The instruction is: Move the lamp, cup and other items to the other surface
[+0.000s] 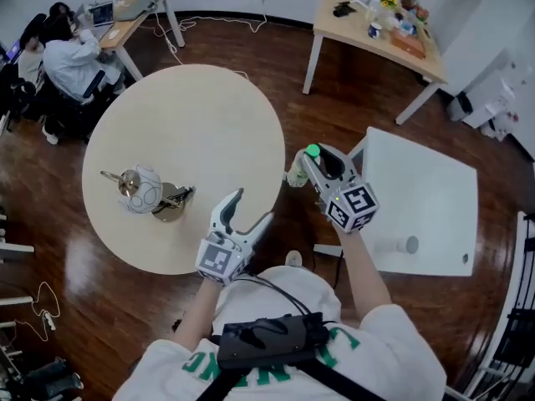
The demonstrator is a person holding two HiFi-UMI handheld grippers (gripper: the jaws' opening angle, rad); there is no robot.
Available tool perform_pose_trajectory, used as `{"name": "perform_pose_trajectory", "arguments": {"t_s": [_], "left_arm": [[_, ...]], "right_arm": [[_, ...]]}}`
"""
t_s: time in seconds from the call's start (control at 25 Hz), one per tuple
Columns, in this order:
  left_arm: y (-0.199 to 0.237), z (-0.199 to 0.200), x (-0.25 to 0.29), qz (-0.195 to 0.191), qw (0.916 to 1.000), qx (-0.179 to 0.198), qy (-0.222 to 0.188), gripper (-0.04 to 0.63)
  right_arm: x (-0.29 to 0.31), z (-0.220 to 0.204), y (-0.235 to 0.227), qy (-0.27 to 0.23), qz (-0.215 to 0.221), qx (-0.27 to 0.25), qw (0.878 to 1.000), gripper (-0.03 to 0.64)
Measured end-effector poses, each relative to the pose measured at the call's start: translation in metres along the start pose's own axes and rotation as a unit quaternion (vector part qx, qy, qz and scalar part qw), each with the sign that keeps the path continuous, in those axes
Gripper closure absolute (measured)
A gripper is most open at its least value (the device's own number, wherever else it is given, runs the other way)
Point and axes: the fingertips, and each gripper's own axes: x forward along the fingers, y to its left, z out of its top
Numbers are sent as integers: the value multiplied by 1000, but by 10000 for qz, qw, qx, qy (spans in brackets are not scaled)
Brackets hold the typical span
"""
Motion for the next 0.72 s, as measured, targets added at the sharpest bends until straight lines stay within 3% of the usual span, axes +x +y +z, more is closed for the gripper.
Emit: {"name": "perform_pose_trajectory", "arguments": {"t_s": [0.28, 0.52, 0.72], "left_arm": [[66, 10, -87, 1342, 9906, -257, -102, 262], [83, 0, -142, 1984, 9792, -378, -181, 262], [93, -8, -178, 2434, 9678, -599, -244, 262]], "right_arm": [[95, -26, 106, 26, 1266, -12, 9920, 469], [145, -62, 191, 360, 2160, -320, 9752, 468], [172, -98, 239, 597, 2558, -425, 9639, 468]]}}
